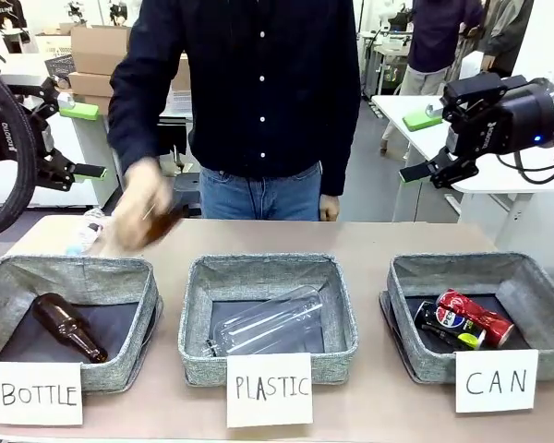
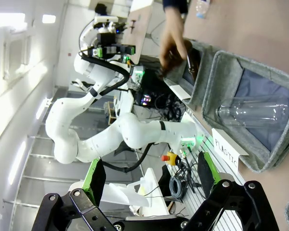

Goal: Sort the can waste into the basket.
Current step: Pick up the can waste from the table and place it in the right Fabric basket.

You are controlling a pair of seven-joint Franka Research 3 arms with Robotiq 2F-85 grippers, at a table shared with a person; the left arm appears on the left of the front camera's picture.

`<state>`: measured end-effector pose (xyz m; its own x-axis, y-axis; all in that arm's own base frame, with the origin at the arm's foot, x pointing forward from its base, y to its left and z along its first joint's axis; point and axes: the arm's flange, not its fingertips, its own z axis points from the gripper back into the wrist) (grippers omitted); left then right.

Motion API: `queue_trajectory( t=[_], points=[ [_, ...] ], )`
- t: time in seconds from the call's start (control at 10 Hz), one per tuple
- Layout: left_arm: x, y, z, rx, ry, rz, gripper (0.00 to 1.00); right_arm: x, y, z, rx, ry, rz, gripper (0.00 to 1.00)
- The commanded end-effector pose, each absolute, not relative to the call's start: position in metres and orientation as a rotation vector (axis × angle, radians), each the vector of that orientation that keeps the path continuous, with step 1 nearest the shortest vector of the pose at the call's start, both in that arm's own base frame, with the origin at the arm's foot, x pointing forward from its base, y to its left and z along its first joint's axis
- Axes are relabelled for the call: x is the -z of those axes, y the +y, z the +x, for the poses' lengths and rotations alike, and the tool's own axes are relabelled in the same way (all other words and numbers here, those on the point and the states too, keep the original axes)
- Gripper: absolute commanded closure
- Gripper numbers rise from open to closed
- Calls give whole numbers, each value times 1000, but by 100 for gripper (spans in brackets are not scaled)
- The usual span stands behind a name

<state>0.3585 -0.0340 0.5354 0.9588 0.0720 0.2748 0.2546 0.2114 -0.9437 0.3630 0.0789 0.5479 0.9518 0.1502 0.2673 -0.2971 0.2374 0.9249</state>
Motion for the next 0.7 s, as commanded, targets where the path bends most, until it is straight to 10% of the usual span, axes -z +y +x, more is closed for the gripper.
queue_trajectory(
  t=[0.0,0.6],
  points=[
    [-535,-32,357,141,-297,-1352,0,-548,77,363,-333,-142,1293,0],
    [-535,-32,357,141,-297,-1352,0,-548,77,363,-333,-142,1293,0]
  ],
)
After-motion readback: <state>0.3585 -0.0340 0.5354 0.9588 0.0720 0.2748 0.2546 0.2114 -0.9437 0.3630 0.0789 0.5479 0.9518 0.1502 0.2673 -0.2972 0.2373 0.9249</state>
